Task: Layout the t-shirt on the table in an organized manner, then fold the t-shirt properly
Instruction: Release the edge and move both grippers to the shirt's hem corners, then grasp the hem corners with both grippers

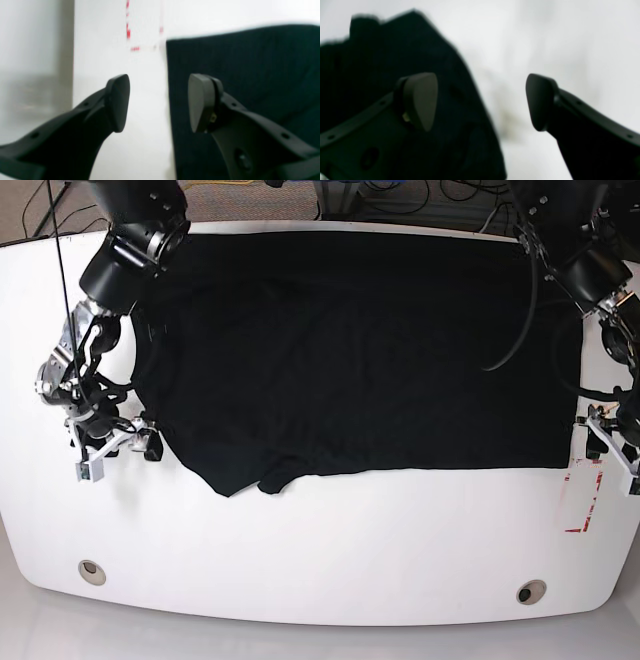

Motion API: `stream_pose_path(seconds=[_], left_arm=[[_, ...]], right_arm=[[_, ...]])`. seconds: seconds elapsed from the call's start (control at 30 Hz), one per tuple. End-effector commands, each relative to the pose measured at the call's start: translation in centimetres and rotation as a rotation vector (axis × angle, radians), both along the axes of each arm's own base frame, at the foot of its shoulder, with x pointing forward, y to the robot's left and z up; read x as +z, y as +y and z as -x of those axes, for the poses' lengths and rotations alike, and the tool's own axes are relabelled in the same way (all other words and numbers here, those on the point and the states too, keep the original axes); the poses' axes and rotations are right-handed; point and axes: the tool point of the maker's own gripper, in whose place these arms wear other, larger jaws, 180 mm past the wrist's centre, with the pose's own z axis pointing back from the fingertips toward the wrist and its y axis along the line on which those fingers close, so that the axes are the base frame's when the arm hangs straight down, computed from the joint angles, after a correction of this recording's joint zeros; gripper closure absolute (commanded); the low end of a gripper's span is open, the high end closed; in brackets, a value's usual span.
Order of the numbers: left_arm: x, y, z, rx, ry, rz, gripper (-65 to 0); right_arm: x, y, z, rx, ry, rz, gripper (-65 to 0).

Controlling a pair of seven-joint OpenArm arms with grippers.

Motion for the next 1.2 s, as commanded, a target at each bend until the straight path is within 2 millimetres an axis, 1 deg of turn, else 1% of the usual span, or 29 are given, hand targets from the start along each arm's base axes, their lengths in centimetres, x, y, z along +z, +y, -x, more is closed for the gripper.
stream_pose_path(seconds=[0.0, 0.13, 0.27, 0.37, 0.57, 0.67, 0.87, 0.9, 1.0, 1.1, 1.17], left_arm=[[1.6, 0.3, -1.4, -0.010, -0.075, 0.007, -34.6], [1.0, 0.0, -2.3, -0.024, -0.104, 0.041, -34.6], [0.2, -0.8, -3.2, -0.043, -0.111, 0.069, -34.6], [-0.2, -0.5, -3.5, -0.045, -0.118, 0.074, -34.6], [-2.2, -0.1, -3.5, -0.035, -0.090, 0.118, -34.6], [-2.2, 0.5, -3.3, -0.029, -0.081, 0.111, -34.6], [-2.5, 0.6, -3.2, -0.026, -0.075, 0.113, -34.6], [-2.4, 0.6, -3.1, -0.026, -0.075, 0.111, -34.6], [-2.3, 0.9, -3.1, -0.023, -0.076, 0.106, -34.6], [-2.1, 1.4, -3.0, -0.019, -0.075, 0.097, -34.6], [-2.1, 1.4, -3.0, -0.019, -0.075, 0.097, -34.6]], right_arm=[[1.3, -0.3, -2.1, 0.003, -0.047, -0.020, -53.1], [0.6, 0.5, -3.7, 0.031, -0.038, -0.054, -53.1], [-0.5, 1.3, -4.4, 0.041, -0.036, -0.088, -53.1], [-1.2, 2.0, -4.7, 0.047, -0.021, -0.116, -53.1], [-1.8, 2.9, -4.9, 0.050, -0.013, -0.146, -53.1], [-2.2, 4.1, -5.0, 0.060, -0.014, -0.165, -53.1], [-2.6, 5.2, -4.9, 0.075, -0.006, -0.179, -53.1], [-2.7, 5.6, -4.9, 0.086, -0.001, -0.176, -53.1], [-3.8, 7.8, -4.3, 0.132, 0.026, -0.176, -53.1], [-4.2, 8.6, -4.2, 0.149, 0.034, -0.178, -53.0], [-4.3, 8.8, -4.1, 0.151, 0.036, -0.180, -52.2]])
